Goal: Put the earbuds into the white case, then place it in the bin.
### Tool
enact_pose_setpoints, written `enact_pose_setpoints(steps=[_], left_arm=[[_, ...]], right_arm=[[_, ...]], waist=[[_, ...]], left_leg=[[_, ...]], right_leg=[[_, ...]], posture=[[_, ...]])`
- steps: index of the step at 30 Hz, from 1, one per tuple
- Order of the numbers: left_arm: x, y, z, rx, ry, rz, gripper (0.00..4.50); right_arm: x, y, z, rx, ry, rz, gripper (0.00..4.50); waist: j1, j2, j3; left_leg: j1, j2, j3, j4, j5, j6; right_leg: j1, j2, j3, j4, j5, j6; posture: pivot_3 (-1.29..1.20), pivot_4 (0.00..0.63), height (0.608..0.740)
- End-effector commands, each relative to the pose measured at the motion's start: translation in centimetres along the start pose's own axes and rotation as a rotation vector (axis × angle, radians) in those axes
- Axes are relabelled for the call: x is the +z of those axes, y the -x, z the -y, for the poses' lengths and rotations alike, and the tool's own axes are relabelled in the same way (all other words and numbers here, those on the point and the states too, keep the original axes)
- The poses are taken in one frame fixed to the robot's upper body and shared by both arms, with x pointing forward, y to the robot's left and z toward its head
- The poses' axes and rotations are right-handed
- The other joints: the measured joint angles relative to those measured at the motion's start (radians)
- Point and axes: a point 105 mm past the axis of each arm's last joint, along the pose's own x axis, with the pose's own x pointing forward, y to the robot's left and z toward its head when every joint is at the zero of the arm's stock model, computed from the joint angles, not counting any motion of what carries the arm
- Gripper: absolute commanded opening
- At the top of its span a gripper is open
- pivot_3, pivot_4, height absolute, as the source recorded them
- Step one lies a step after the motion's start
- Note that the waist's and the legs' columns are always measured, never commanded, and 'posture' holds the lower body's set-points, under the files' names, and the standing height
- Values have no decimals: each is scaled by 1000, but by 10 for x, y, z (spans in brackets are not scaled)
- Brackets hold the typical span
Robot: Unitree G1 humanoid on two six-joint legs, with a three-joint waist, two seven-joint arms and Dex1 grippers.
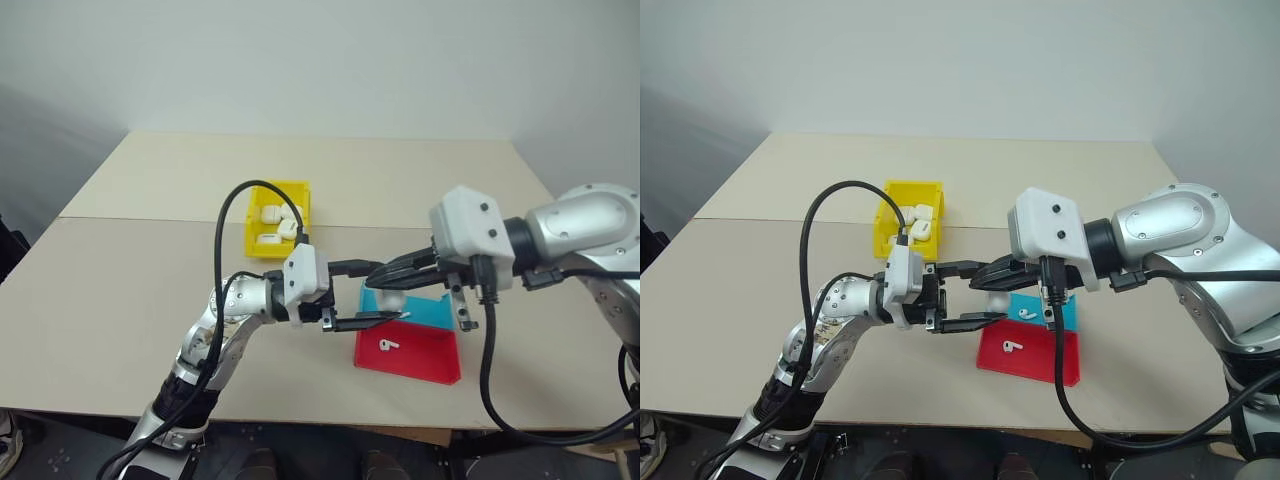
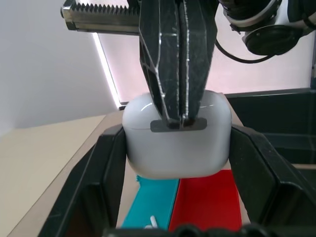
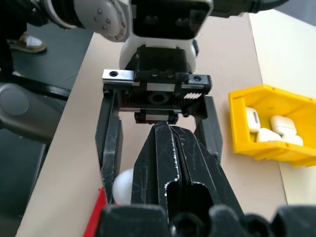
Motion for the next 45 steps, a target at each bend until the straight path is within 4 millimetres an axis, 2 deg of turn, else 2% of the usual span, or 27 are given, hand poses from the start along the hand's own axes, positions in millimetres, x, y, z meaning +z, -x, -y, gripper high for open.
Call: enact_pose_setpoints(steps=[1,5,8,12,13,15,18,20,24,27,30,32,35,36,38,40,45], left_arm=[[16,-1,-2,3,-54,60,2802],[15,3,-7,52,-76,57,2802],[18,11,-24,177,-99,53,2802],[21,25,-71,530,-152,-9,2802],[20,33,-93,687,-161,-40,2802],[18,46,-119,891,-168,-88,2802],[-4,70,-153,1115,-188,-261,2802],[-17,80,-165,1178,-201,-340,2802],[-43,83,-170,1178,-226,-447,2802],[-60,87,-171,1220,-173,-488,2802],[-70,91,-171,1227,-160,-511,2802],[-72,91,-171,1219,-106,-505,3507],[-70,89,-171,1215,-114,-489,4322],[-69,88,-171,1212,-120,-481,4417],[-62,86,-171,1216,-136,-449,4417],[-47,81,-171,1195,-175,-359,4417],[-15,77,-155,1031,16,-82,4417]], right_arm=[[21,16,9,-71,54,66,22],[37,33,19,-164,63,167,22],[40,45,29,-278,34,227,22],[19,48,30,-396,-51,183,22],[14,47,28,-416,-70,171,22],[11,45,24,-440,-89,165,22],[6,43,20,-479,-136,184,22],[-1,42,19,-500,-163,173,22],[-11,38,17,-509,-188,126,22],[-14,39,17,-519,-200,112,22],[-15,38,16,-522,-199,100,22],[-15,39,16,-522,-198,96,0],[-16,39,16,-521,-204,88,0],[-17,38,16,-520,-205,85,0],[-17,37,17,-515,-206,85,0],[-18,36,16,-511,-205,83,0],[-21,37,15,-496,-207,67,0]], waist=[[1,0,0],[1,0,0],[1,0,0],[4,0,0],[8,-1,0],[13,-1,0],[12,0,0],[11,-1,0],[13,-1,0],[18,-1,0],[21,-1,0],[21,-1,0],[21,-1,0],[21,-1,0],[21,-1,0],[21,-1,0],[21,-1,0]], left_leg=[[0,0,0,0,0,0],[0,0,0,0,0,0],[0,0,0,0,0,0],[1,0,0,0,0,0],[1,0,0,0,0,0],[0,-2,-1,1,0,0],[0,-2,-1,1,0,0],[1,-2,-2,1,0,0],[0,-2,-1,1,0,0],[-2,-2,-1,1,0,0],[-2,-2,-1,1,0,0],[-2,-2,-1,0,0,0],[-1,-2,-1,0,0,0],[-1,-2,-1,0,0,0],[-1,-2,-1,0,0,0],[-1,-2,-1,0,0,0],[-2,-2,-1,0,0,0]], right_leg=[[0,0,0,0,0,0],[0,0,0,0,0,0],[0,0,0,1,0,0],[1,0,0,0,0,0],[1,0,0,0,0,0],[1,-1,0,1,1,1],[1,-1,0,1,1,1],[1,-1,0,1,1,1],[0,-1,0,1,1,1],[0,-1,-1,0,1,1],[0,-1,-1,0,1,1],[0,-1,-1,0,1,1],[0,-1,-1,0,1,1],[0,-1,-1,0,1,1],[0,-1,-1,0,1,1],[0,-1,-1,0,1,1],[0,-1,-1,0,1,1]], posture=[[0,150,740],[0,150,740],[0,150,740],[0,150,740],[0,150,740],[0,150,740],[0,150,740],[0,150,740],[0,150,740],[0,150,740],[0,150,740],[0,150,740],[0,150,740],[0,150,740],[0,150,740],[0,150,740],[0,150,740]])
